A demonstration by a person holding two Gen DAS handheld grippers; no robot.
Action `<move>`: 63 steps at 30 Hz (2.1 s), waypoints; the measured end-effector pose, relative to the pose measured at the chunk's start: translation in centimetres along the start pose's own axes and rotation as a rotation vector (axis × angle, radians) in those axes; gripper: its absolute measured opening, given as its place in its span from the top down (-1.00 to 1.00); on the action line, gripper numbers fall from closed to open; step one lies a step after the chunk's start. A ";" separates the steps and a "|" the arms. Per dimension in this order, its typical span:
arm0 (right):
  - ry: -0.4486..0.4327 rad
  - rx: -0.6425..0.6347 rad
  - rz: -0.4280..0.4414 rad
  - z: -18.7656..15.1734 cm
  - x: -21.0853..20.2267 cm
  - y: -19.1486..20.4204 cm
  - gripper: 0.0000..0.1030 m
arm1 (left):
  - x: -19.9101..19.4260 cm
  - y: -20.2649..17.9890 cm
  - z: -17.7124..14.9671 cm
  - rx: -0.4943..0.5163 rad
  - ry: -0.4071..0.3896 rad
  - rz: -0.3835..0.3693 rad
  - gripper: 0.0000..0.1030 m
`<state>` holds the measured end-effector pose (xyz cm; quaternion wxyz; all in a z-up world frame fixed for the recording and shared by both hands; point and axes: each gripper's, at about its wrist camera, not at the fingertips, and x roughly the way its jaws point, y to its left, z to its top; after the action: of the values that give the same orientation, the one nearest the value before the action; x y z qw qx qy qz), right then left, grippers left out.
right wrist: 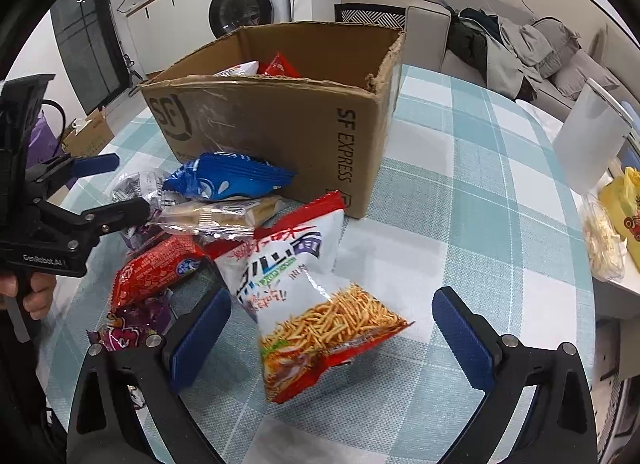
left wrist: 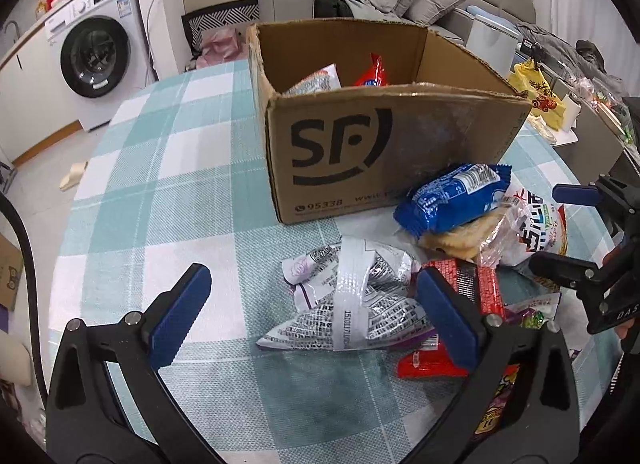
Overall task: Organize snacks
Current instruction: 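Reach the left tool to the silver-white bag while the right tool reaches the noodle-snack bag, then close the left tool on the silver-white bag while the right tool grasps the noodle-snack bag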
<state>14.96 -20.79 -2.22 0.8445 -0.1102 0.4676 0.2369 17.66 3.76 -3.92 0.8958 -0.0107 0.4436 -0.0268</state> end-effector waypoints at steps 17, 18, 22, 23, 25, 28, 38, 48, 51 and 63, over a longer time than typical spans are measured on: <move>0.015 -0.039 0.018 -0.3 0.5 1.3 -0.98 | 1.9 0.5 -0.4 -0.003 0.046 -0.108 -0.82; 0.016 -0.043 0.015 -0.3 0.5 1.4 -0.98 | 1.9 0.5 -0.4 -0.007 0.045 -0.121 -0.67; 0.016 -0.045 0.020 -0.5 0.3 1.3 -0.98 | 1.8 0.6 -0.4 -0.007 0.042 -0.136 -0.32; 0.016 -0.047 0.020 -0.5 0.3 1.4 -0.98 | 1.7 0.6 -0.4 -0.004 0.035 -0.143 -0.22; 0.014 -0.047 0.018 -0.4 0.2 1.4 -0.98 | 1.2 0.7 -0.3 -0.003 0.022 -0.158 -0.07; 0.017 -0.047 0.014 -0.4 0.4 1.4 -0.98 | 0.6 0.7 -0.1 0.004 0.014 -0.180 0.22; 0.000 -0.045 0.008 -0.3 0.1 1.4 -0.98 | 1.3 -0.6 -0.7 0.069 0.058 -0.129 -0.14; -0.012 -0.030 0.019 0.0 0.0 0.9 -0.83 | 1.8 -0.9 -1.2 0.078 0.034 -0.089 -0.20; -0.017 -0.029 0.027 0.0 -0.2 1.0 -0.83 | 2.0 -0.7 -1.2 0.081 0.028 -0.082 -0.10; -0.020 -0.036 0.021 0.0 -0.4 1.0 -0.83 | 0.6 -0.8 -0.9 0.090 0.011 -0.132 0.18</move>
<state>14.32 -20.06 -1.84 0.8445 -0.1180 0.4557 0.2554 17.28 2.96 -4.87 0.8893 0.0006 0.4449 -0.1058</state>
